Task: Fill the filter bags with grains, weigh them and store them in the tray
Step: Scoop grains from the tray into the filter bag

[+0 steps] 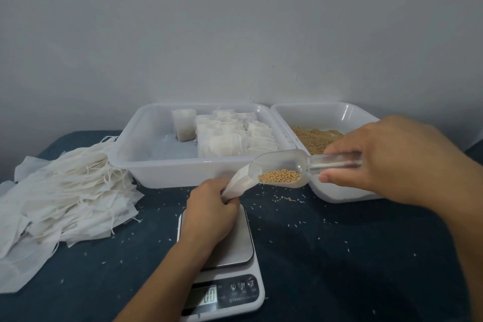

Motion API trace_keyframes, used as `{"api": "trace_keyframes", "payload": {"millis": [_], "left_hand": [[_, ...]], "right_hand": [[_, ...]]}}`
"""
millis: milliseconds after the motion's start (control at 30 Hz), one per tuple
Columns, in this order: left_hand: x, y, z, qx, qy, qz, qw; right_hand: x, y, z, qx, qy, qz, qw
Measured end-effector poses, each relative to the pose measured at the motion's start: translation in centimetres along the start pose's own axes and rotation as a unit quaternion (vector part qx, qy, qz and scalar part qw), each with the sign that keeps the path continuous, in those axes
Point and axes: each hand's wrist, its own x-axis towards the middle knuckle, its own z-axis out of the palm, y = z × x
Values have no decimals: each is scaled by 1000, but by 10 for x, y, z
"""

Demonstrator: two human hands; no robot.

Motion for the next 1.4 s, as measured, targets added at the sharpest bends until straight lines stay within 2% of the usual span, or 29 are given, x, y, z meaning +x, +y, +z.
{"api": "trace_keyframes", "payload": {"millis": [800, 1200, 1400], "left_hand": [[1, 1, -3, -2, -21, -3, 1000], [-1, 2, -4, -6, -22, -11, 1000], [1, 2, -6, -49, -27, -28, 998]], "right_hand": [[-6, -10, -6, -45, 1, 9, 999], [-6, -4, 5, -11, -2, 20, 1000], [-11, 3, 14, 52, 7, 27, 998]]}}
